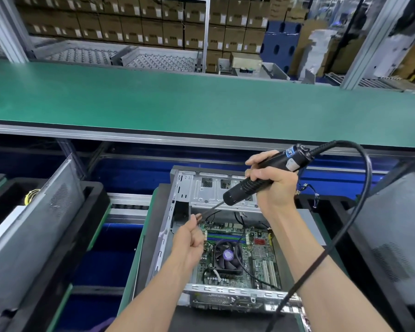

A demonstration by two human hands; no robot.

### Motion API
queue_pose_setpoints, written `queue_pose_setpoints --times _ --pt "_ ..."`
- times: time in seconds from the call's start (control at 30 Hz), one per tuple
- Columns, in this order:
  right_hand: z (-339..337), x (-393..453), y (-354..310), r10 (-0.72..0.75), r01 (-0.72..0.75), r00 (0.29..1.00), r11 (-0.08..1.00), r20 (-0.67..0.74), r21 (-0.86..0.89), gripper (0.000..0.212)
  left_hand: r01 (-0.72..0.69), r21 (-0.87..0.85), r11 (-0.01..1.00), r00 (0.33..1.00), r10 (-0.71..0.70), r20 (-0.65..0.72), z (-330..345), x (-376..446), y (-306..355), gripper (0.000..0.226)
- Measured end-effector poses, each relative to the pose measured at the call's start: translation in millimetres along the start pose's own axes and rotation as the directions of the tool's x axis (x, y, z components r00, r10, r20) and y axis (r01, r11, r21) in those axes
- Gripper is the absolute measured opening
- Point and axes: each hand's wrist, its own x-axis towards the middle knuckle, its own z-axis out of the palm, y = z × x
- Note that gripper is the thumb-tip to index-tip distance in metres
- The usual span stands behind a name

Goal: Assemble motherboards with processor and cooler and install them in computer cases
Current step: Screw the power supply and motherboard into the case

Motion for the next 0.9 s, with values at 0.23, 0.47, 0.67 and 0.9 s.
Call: queue_pose_setpoints --times 0.23,0.47,0.67,0.9 --pt "3 5 3 -0.004 0.006 0.989 1.000 -0.151 0.013 0.019 -0.026 -0.064 0.998 0.999 0.028 0.035 0 -1 1 0.017" --pt "17 29 -12 -0.073 0.074 0.994 0.997 -0.079 0.006 0.021 -0.125 0.095 0.988 0.992 0.124 0.016 -4 4 -1 0.042" --pt "34 51 -1 -0.138 0.138 0.990 0.965 0.019 -0.225 0.019 -0.089 0.854 0.513 0.946 0.312 -0.088 -11 31 5 0.034" --pt "41 61 29 -0.098 0.128 0.990 0.920 0.099 -0.371 0.021 -0.045 0.988 0.146 0.943 0.332 -0.006 -23 59 4 0.055"
